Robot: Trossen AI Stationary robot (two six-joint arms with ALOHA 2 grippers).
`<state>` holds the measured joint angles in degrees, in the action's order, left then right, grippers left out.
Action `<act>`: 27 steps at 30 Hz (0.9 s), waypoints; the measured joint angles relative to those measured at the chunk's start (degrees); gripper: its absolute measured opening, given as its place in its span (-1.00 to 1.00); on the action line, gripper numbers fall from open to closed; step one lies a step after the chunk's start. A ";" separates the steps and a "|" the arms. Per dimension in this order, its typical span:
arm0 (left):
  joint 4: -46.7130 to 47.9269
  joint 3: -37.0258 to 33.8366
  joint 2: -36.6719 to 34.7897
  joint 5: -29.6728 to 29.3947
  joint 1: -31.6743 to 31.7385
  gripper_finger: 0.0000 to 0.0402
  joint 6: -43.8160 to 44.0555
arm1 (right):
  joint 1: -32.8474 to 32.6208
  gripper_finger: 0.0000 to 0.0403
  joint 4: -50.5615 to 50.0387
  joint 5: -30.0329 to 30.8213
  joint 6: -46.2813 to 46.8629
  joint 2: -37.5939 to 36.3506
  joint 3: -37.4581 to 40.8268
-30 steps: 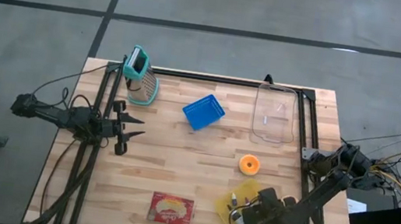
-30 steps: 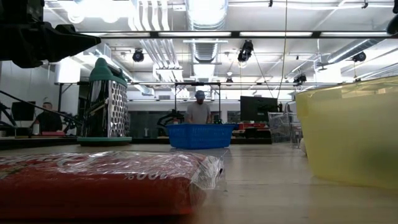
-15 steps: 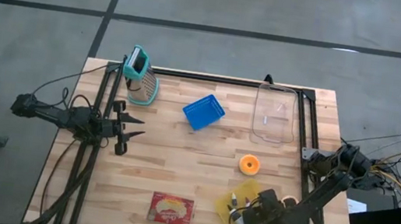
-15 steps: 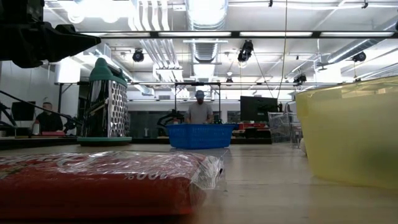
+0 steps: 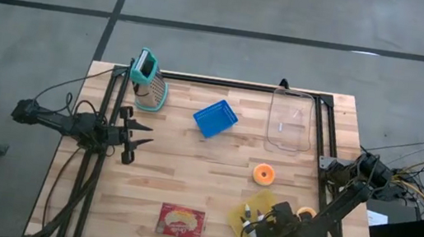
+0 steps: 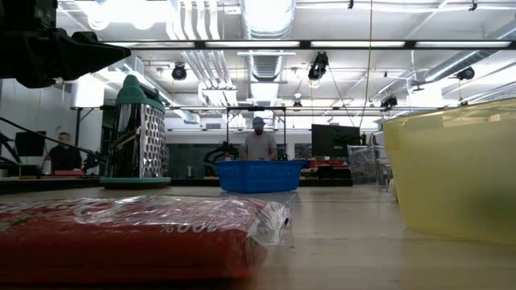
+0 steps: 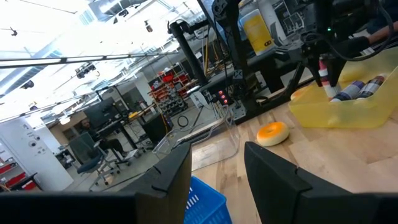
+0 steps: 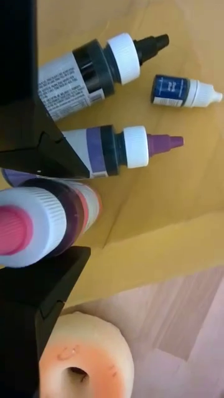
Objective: Pick & Place Food Item
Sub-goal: Put the big pink food coloring into the yellow bin, then put the popcorn butter into the transparent bin
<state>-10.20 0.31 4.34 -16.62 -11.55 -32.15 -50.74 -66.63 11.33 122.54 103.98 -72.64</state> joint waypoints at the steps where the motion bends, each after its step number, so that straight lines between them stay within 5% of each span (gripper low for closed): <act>1: -0.02 0.00 0.00 -0.02 -0.01 -0.24 -0.01 | 0.00 -0.07 -0.01 0.02 0.02 0.00 0.00; 19: -0.01 0.00 0.00 0.00 -0.01 -0.24 0.00 | 0.00 -0.07 -1.24 0.20 -0.17 0.00 -0.40; 27: -0.02 0.00 0.00 0.00 -0.01 -0.24 -0.01 | 0.21 -0.07 -9.51 0.35 -0.12 -0.04 -5.68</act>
<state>-10.22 0.32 4.34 -16.62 -11.57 -32.15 -50.53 -76.14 11.68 122.42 103.95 -78.33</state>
